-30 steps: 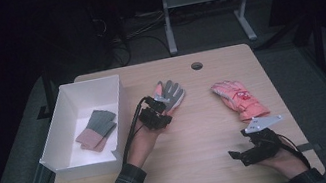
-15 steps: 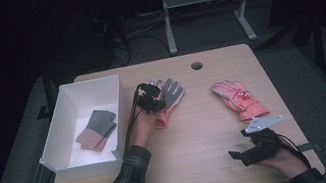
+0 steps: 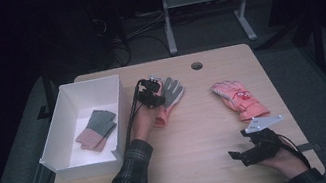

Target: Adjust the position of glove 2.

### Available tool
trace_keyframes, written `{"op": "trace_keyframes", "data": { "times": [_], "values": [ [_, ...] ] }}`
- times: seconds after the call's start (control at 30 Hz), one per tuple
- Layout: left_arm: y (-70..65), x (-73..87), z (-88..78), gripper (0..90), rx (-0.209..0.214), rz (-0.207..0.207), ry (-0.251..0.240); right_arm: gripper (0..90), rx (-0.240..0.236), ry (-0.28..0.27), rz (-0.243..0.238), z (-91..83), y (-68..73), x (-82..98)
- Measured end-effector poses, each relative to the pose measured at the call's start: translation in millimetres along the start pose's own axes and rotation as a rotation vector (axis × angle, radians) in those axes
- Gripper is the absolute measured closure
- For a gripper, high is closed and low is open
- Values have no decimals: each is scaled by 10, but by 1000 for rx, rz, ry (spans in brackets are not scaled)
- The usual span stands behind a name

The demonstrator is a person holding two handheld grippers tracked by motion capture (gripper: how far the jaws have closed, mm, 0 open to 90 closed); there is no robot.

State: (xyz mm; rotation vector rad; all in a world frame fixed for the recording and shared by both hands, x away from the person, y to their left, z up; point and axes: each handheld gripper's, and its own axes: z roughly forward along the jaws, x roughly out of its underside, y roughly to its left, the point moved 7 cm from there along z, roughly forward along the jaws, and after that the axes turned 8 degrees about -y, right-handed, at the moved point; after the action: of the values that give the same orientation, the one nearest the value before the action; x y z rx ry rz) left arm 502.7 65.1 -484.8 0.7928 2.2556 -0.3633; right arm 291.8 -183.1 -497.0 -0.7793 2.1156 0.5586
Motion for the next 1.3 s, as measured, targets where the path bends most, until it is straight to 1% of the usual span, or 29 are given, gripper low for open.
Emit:
{"op": "trace_keyframes", "data": {
  "times": [0.07,0.13,0.17,0.2,0.23,0.27,0.33,0.4,0.47,0.6,0.63,0.67,0.77,0.8,0.83,0.9,0.93,0.97,1.0,1.03,1.07,1.13,1.2,1.23,1.27,1.3],
  "values": [
    [-5,34,19,898,5,9,-2,92,-2,1,-6,0,-7,12],
    [-31,55,15,898,19,-10,-14,92,3,0,4,-5,-16,9],
    [-55,65,6,898,34,-17,-15,92,4,-2,6,-10,-16,6],
    [-80,73,-5,898,46,-14,-15,92,2,-4,1,-12,-16,4],
    [-80,73,-5,898,46,-14,-15,92,1,-5,-1,-9,-16,2],
    [-107,84,-20,898,56,-13,-11,92,1,-5,-1,-9,-16,2],
    [-202,128,-59,898,86,-10,-11,92,1,5,-10,4,-8,8],
    [-271,165,-85,898,103,-13,-21,92,2,3,0,5,3,4],
    [-357,212,-125,898,138,-15,-19,92,3,5,-3,1,-3,4],
    [-498,285,-208,898,177,6,-11,92,6,1,0,1,2,0],
    [-531,309,-233,899,186,13,-1,92,6,-1,-9,1,-1,-2],
    [-556,322,-244,898,195,16,-6,92,6,-2,-12,1,-1,-2],
    [-665,373,-300,898,232,18,-1,92,7,-1,-12,1,-1,-2],
    [-700,391,-318,898,244,27,0,92,8,-1,-8,2,-1,-1],
    [-743,408,-330,898,254,26,-1,92,7,1,-2,1,0,-1],
    [-812,448,-367,898,277,39,10,92,8,2,1,-1,0,0],
    [-852,463,-381,899,288,35,8,92,8,4,-3,-3,-5,3],
    [-880,484,-402,899,300,47,16,92,8,3,-6,-4,-9,3],
    [-922,498,-418,899,312,37,14,92,9,3,-7,-4,-11,4],
    [-942,520,-441,898,330,54,26,92,9,4,-6,-5,-11,6],
    [-980,534,-459,899,346,49,24,92,10,5,-8,-5,-13,7],
    [-1044,569,-494,898,374,66,30,92,10,6,-9,-4,-14,10],
    [-1113,602,-531,898,394,69,30,92,13,4,0,-5,-10,11],
    [-1147,622,-553,898,405,74,39,92,13,6,1,-10,-13,17],
    [-1212,642,-572,898,422,68,33,92,14,6,-1,-15,-17,21],
    [-1212,642,-572,899,422,68,33,92,14,6,-1,-15,-17,21]
  ]
}}
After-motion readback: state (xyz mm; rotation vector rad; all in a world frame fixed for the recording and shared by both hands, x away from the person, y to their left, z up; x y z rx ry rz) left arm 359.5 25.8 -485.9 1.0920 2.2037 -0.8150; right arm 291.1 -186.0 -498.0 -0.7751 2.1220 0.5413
